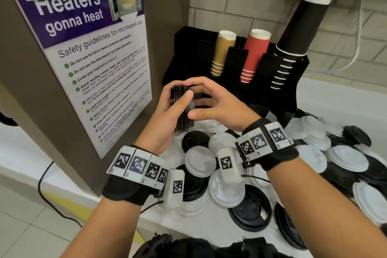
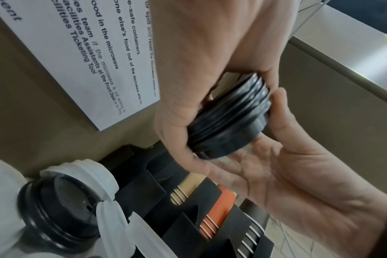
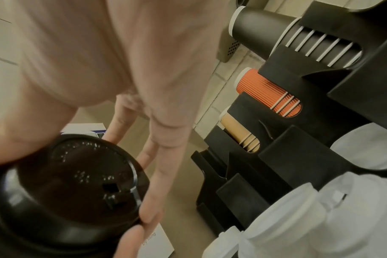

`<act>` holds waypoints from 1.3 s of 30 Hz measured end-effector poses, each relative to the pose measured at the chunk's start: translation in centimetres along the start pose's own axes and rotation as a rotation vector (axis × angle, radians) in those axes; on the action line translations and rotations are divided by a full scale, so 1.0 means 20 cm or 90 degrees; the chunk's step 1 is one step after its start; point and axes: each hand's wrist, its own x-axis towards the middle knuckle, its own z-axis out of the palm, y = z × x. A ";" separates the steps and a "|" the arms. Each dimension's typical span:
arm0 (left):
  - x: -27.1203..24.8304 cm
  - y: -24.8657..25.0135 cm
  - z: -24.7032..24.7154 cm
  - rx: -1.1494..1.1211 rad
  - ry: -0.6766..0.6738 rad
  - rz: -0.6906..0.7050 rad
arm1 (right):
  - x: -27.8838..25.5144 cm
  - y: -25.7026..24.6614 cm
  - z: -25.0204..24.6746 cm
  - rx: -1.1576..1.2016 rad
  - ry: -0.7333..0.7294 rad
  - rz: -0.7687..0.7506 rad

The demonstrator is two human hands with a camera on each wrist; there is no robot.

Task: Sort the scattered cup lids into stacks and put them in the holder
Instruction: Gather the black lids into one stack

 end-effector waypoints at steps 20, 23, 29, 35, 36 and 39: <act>0.02 0.02 -0.10 0.020 0.144 0.083 | -0.01 0.14 0.13 -0.779 -0.473 0.187; 0.02 0.02 -0.10 0.017 0.144 0.084 | 0.01 0.17 0.15 -0.814 -0.497 0.184; 0.01 0.05 -0.12 0.010 0.150 0.091 | 0.11 0.07 0.12 -0.798 -0.262 0.098; 0.02 0.08 -0.13 0.018 0.169 0.089 | 0.05 0.01 0.27 -0.696 -0.534 0.143; 0.02 0.08 -0.13 0.020 0.169 0.088 | 0.02 0.02 0.31 -0.710 -0.568 0.155; 0.02 0.08 -0.12 0.021 0.164 0.085 | -0.01 0.07 0.38 -0.768 -0.608 0.137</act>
